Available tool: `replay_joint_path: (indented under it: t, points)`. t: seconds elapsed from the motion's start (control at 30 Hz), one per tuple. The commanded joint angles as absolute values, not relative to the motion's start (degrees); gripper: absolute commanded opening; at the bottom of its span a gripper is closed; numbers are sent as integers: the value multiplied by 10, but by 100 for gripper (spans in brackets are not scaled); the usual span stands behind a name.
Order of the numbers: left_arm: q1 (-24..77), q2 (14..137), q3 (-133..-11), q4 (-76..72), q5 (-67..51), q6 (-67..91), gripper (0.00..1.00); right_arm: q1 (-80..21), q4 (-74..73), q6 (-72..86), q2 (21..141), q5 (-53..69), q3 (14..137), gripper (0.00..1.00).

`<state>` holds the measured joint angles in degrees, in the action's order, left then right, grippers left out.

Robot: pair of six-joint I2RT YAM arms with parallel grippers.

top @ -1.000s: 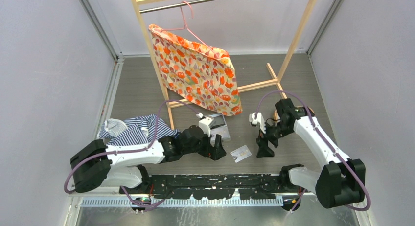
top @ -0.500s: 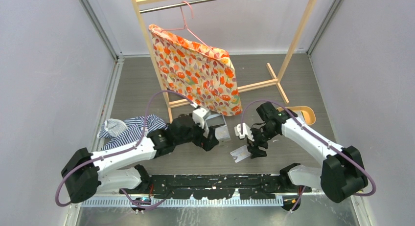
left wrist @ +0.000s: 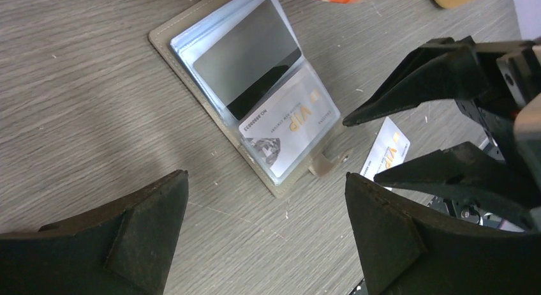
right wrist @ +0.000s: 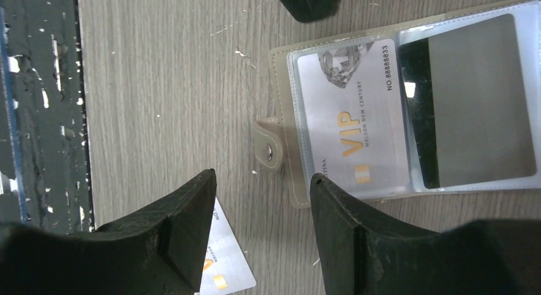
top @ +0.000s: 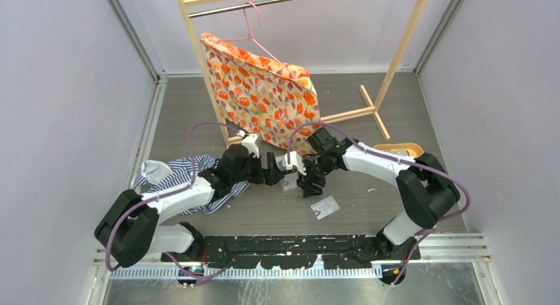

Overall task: Put the credit cards into the card holder
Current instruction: Move the card holder to the center of the board.

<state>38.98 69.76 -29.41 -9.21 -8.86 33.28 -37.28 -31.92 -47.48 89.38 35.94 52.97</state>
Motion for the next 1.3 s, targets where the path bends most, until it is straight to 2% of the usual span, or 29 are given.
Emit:
replay_joint_path:
  t: [0.0,0.2,0.27,0.37,0.43,0.47,0.67,0.97,1.17,1.27]
  points:
    - [364,755,-337,-136,-93,346,94,-390,-283,-452,907,329,562,58]
    - [346,846,-360,-181,-114,366,92,-406,-288,-479,912,340,552,47]
    - [341,867,-364,-196,-117,379,91,-413,-302,-495,915,349,555,40]
    - [334,892,-376,-203,-130,391,88,-414,-340,-532,911,382,558,26]
    - [330,912,-384,-209,-144,397,87,-414,-359,-556,903,396,551,8]
    - [330,918,-387,-209,-150,400,86,-414,-363,-567,895,395,546,2]
    - [326,919,-390,-201,-164,396,84,-400,-394,-636,842,324,510,1]
    - [329,876,-377,-175,-200,386,76,-299,-440,-729,772,256,461,1]
    - [370,874,-354,-182,-159,434,77,-245,-419,-743,754,216,445,1]
    - [404,888,-355,-183,-118,471,78,-223,-410,-730,747,211,447,12]
